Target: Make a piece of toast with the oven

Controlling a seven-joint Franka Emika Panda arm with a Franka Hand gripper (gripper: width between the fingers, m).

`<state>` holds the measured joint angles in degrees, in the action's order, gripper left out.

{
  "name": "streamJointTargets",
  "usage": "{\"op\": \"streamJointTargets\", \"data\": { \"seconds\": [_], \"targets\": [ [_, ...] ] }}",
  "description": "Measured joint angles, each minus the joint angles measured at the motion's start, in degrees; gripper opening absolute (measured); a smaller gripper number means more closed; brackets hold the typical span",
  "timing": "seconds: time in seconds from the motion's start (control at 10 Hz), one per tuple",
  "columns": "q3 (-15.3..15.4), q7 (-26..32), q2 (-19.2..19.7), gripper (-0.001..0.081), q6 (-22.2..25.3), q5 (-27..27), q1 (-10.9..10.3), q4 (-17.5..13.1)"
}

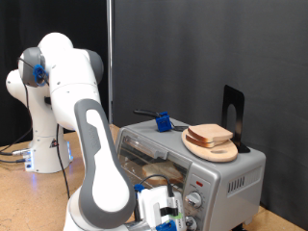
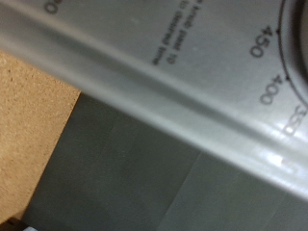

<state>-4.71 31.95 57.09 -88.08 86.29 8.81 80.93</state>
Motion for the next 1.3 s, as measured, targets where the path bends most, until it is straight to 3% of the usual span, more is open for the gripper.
{"op": "streamJointTargets", "data": {
  "seconds": [0.4, 0.9, 1.3],
  "targets": [
    [0.3, 13.6, 0.9, 0.0000, 2.0, 0.1, 0.5, -1.2],
    [2.2, 29.6, 6.3, 0.0000, 9.6, 0.4, 2.7, -8.3],
    [2.6, 32.1, 9.6, 0.0000, 13.2, 0.3, 3.2, -13.0]
  ]
}}
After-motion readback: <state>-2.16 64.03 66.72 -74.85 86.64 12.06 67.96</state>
